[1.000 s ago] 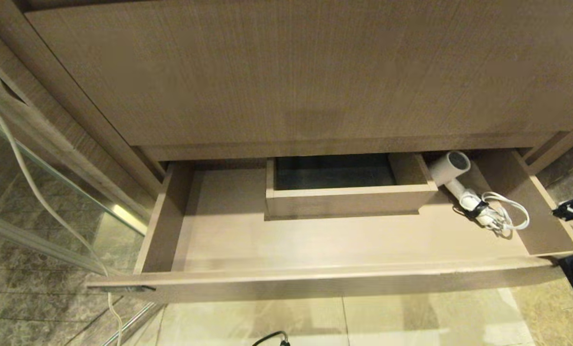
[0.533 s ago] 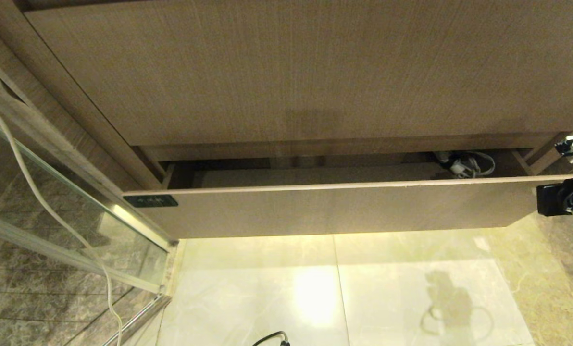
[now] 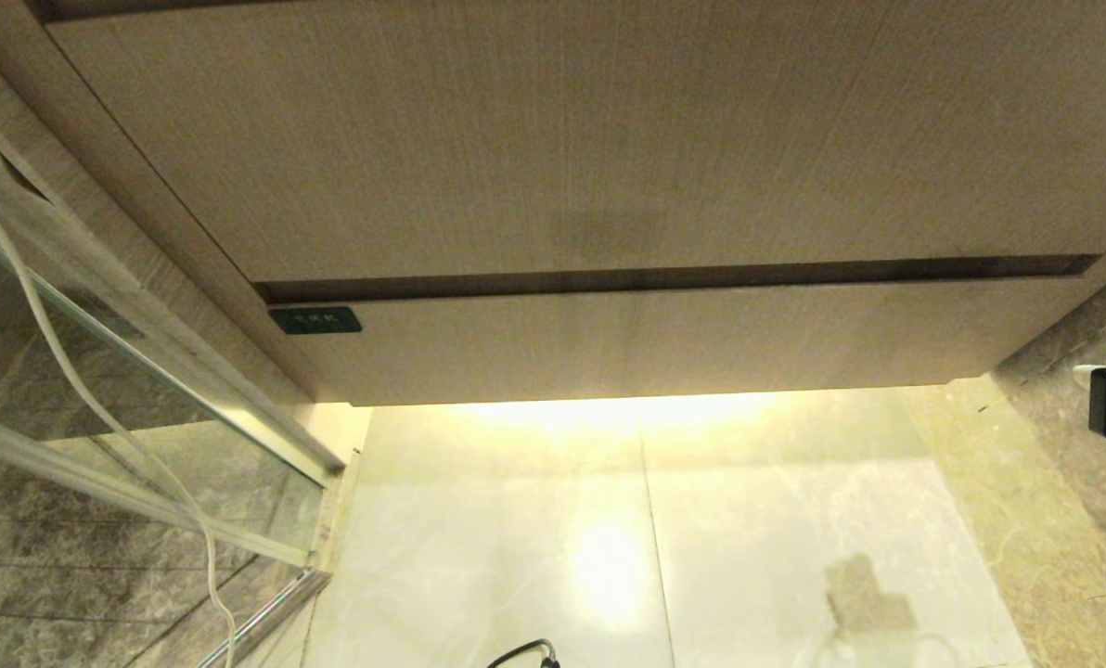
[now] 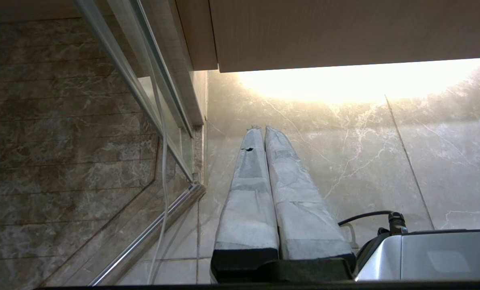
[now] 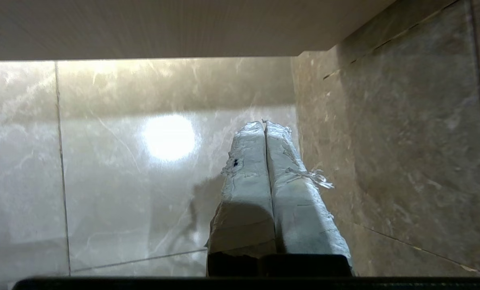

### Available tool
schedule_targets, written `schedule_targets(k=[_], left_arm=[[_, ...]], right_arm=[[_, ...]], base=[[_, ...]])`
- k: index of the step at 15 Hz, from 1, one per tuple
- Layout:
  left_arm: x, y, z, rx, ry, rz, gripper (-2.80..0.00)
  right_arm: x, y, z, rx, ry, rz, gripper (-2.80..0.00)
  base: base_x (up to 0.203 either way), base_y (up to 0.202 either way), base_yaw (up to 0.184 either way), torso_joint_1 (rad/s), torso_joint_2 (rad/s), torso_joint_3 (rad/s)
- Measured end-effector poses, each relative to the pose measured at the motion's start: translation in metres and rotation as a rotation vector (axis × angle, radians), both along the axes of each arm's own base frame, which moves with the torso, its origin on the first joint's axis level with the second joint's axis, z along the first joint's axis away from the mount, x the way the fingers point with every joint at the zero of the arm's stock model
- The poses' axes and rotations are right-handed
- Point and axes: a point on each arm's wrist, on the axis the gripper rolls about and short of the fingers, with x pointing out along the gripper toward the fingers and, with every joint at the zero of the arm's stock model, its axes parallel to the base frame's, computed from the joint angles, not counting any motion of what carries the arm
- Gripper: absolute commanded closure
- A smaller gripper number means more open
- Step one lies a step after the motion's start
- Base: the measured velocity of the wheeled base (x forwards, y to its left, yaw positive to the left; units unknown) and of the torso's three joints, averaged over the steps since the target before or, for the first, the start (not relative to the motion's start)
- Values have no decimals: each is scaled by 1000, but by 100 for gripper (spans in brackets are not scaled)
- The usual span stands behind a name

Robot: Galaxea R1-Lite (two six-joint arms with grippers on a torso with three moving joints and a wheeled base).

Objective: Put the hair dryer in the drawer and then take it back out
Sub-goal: Close the drawer, then pull open the drawer

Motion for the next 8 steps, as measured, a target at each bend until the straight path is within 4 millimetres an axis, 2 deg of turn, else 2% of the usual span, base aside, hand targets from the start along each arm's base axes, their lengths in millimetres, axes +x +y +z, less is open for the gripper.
schedule_targets(k=[4, 6, 8], left_arm=[[0, 0, 0, 0, 0, 0, 0], [0, 0, 0, 0, 0, 0, 0], [0, 0, 0, 0, 0, 0, 0]], right_arm=[[-25, 9, 17, 20, -57, -14, 0], [-52, 20, 18, 54, -43, -10, 0], [-86, 33, 4, 75, -24, -2, 0]], base=[[0, 0, 0, 0, 0, 0], [0, 0, 0, 0, 0, 0], [0, 0, 0, 0, 0, 0]])
